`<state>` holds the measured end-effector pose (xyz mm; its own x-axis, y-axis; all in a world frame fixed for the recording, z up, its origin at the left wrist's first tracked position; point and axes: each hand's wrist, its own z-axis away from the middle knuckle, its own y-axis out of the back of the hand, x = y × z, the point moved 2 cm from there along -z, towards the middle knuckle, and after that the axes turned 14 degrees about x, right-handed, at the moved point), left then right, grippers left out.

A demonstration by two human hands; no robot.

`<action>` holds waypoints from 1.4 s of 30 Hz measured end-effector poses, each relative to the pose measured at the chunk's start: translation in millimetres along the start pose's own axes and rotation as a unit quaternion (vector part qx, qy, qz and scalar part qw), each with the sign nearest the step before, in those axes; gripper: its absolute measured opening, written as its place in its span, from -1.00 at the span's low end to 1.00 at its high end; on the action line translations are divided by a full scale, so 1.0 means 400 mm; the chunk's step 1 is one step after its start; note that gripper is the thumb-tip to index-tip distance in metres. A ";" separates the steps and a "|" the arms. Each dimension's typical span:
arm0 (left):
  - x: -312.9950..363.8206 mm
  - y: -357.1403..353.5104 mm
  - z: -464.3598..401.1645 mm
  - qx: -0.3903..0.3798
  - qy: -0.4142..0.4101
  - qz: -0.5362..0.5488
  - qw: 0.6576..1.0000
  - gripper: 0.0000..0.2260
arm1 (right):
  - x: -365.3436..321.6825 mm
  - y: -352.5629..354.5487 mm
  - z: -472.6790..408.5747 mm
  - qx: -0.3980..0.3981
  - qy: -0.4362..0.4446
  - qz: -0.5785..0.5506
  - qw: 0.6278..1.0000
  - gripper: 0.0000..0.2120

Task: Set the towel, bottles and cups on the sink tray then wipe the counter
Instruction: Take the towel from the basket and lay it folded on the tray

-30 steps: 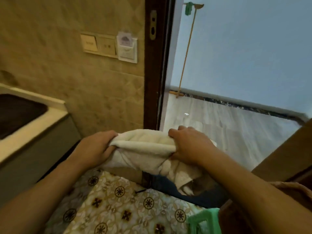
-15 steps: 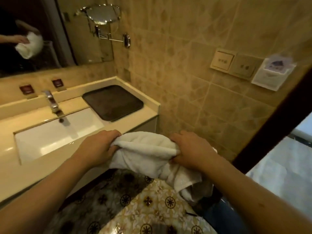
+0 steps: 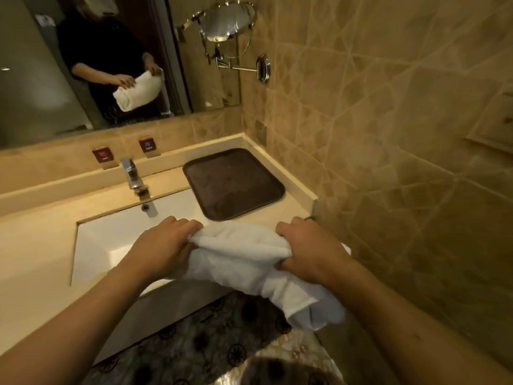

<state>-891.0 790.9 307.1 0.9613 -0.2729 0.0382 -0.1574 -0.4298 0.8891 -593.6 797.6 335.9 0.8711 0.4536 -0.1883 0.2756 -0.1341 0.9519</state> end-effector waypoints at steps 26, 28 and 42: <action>-0.269 -0.338 -0.756 -0.028 -0.033 -0.096 0.994 -0.61 | 0.259 -0.225 -0.655 0.011 -0.125 -0.098 0.987 -0.60; -0.307 -0.401 -0.842 -0.035 -0.060 -0.082 0.994 -0.61 | 0.277 -0.258 -0.717 0.003 -0.169 -0.110 0.980 -0.57; -0.422 -0.857 -1.263 -0.090 -0.131 -0.015 0.987 -0.57 | 0.444 -0.502 -1.049 -0.025 -0.324 -0.132 0.936 -0.37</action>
<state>-885.0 1419.2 226.1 0.8696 -0.4858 -0.0880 -0.0641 -0.2879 0.9555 -664.8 1274.9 212.8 0.8437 -0.1674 -0.5100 0.5103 -0.0450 0.8588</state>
